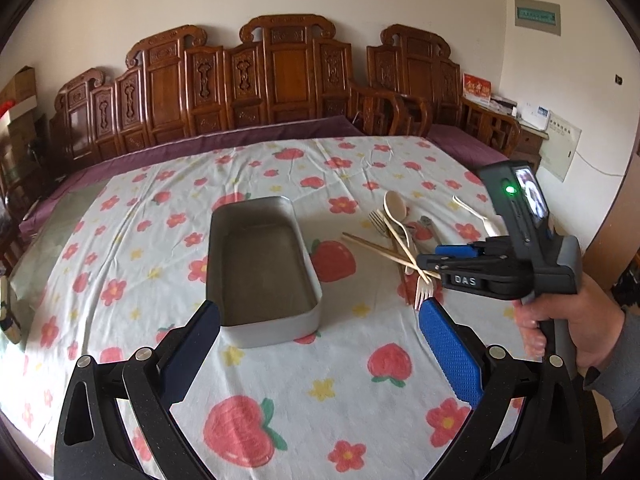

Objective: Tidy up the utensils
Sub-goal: 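Lower the right tool onto the pile and close it on a wooden chopstick, then lift the chopstick with the right tool while the left tool grasps another chopstick, then carry both chopsticks over the metal tray and open both tools to drop them, then close the right tool on the white plastic spoon's bowl, then hold the white spoon in the right tool while the left tool grasps a chopstick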

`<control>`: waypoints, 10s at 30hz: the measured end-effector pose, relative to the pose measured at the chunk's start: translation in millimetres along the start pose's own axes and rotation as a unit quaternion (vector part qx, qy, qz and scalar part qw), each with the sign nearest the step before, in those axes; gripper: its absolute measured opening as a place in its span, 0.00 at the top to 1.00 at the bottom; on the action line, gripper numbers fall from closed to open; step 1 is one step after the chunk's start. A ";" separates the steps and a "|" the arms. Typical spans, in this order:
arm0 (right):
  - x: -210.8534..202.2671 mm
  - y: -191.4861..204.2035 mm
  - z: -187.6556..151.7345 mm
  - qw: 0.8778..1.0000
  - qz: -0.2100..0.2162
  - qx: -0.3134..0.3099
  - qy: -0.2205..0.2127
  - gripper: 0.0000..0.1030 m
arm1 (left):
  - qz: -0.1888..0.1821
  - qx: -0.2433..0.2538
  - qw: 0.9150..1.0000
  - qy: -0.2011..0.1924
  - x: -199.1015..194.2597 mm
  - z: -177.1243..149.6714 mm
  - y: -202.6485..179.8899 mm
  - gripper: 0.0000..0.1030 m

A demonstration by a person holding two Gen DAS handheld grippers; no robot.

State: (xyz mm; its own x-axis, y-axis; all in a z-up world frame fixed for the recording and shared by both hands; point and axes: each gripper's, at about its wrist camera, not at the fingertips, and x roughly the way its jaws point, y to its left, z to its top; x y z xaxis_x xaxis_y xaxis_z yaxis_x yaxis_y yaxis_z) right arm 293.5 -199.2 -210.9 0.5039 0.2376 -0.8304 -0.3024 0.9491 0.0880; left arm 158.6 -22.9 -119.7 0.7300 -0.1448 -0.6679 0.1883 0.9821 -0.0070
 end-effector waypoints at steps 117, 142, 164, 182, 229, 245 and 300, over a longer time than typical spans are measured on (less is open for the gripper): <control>-69.9 -57.2 -47.7 0.999 0.021 0.035 -0.030 0.94 | 0.034 -0.069 0.987 0.143 133.5 94.8 -6.5 0.96; -46.6 60.7 23.8 0.995 0.086 0.005 -0.045 0.94 | 0.045 -0.083 0.986 0.135 137.7 83.0 94.9 0.96; -28.4 78.3 32.5 0.995 0.095 0.015 -0.036 0.94 | 0.037 -0.084 0.983 0.158 176.7 66.3 105.7 0.90; 13.3 123.0 50.9 0.992 0.124 0.019 -0.021 0.94 | 0.060 -0.087 0.991 0.078 91.0 39.1 140.2 0.72; -13.0 -162.7 -1.6 0.989 -0.142 0.024 0.014 0.64 | -0.036 -0.008 0.999 0.008 61.7 17.6 27.0 0.19; 42.5 -203.5 19.4 0.976 -0.196 0.064 0.066 0.62 | -0.061 0.045 0.996 0.053 82.1 -4.9 -47.9 0.19; -35.7 -192.6 -58.4 0.989 -0.023 0.144 0.019 0.71 | -0.011 -0.040 0.974 0.222 212.0 36.9 -126.7 0.83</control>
State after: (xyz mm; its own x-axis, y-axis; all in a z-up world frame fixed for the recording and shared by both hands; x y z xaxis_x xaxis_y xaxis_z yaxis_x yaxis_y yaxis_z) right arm 286.5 -402.5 -230.3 0.4787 0.1890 -0.8574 -0.0337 0.9798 0.1972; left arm 313.8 -182.5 -233.0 0.3679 -0.1166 -0.9225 0.1356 0.9882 -0.0709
